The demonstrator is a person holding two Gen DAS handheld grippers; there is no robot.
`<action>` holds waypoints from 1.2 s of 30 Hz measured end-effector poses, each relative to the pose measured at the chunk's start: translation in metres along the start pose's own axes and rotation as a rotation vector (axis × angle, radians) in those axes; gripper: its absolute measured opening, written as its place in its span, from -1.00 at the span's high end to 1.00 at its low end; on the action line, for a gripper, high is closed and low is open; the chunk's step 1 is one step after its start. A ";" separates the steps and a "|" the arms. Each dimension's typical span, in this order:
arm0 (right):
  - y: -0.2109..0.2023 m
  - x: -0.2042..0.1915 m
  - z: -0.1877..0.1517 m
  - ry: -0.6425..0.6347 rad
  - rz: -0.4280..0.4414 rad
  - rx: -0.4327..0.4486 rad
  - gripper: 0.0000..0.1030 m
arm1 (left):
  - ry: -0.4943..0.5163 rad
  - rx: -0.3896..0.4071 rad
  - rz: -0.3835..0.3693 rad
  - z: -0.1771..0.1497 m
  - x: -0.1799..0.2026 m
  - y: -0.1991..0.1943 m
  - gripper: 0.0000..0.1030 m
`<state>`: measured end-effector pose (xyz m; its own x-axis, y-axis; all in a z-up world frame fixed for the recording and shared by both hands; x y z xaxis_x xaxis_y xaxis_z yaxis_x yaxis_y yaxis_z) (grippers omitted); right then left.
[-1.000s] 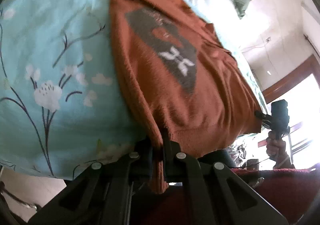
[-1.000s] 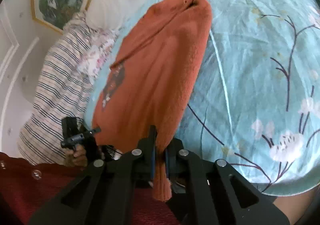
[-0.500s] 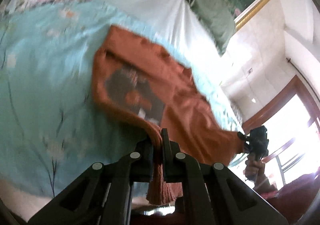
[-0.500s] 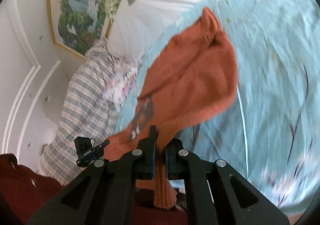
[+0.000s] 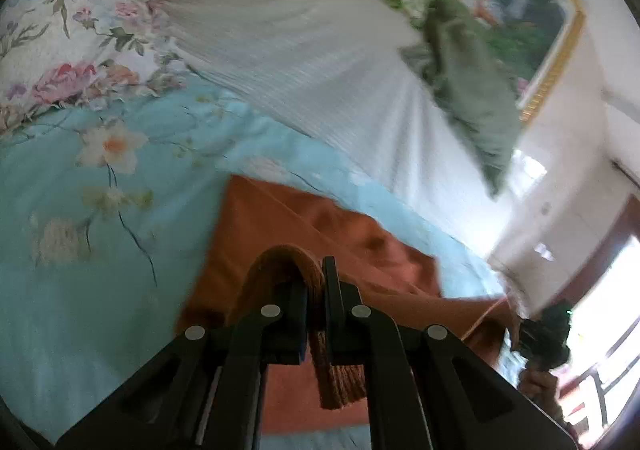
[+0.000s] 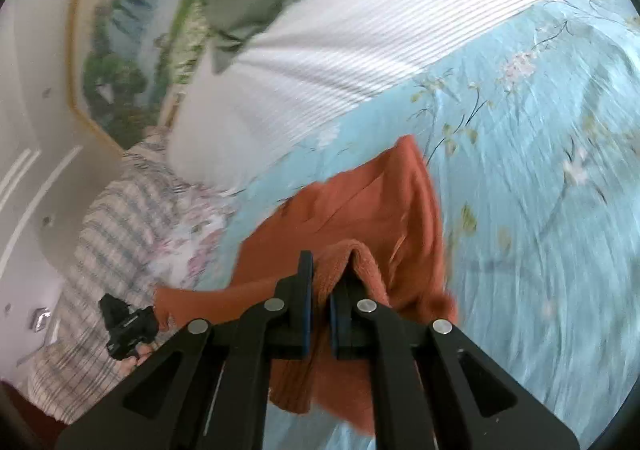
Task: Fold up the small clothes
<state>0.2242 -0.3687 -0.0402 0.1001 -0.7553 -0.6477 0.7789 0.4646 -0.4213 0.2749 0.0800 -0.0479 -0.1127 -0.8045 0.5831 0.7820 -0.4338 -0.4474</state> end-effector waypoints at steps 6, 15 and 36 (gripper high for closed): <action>0.050 0.028 0.021 0.014 -0.062 -0.039 0.85 | -0.003 -0.038 0.073 0.023 -0.017 0.056 0.92; 0.097 0.076 0.012 0.083 -0.182 -0.169 0.83 | -0.020 -0.123 0.181 0.026 -0.057 0.124 0.91; 0.129 -0.009 -0.060 -0.454 -0.305 -0.385 0.39 | 0.241 -0.490 0.020 -0.103 0.046 0.157 0.21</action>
<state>0.2864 -0.2740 -0.1266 0.2268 -0.9594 -0.1675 0.5453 0.2676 -0.7944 0.3299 -0.0669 -0.1609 -0.2829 -0.8597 0.4253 0.4150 -0.5094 -0.7538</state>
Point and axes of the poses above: each gripper's, at about its wrist camera, not at the fingertips, and y roughly the way its jaws point, x to its right, z to its top, the point moved 10 cm from there along y, roughly the way its jaws point, and after that the axes turned 2 degrees about -y, right-handed, at the moved point
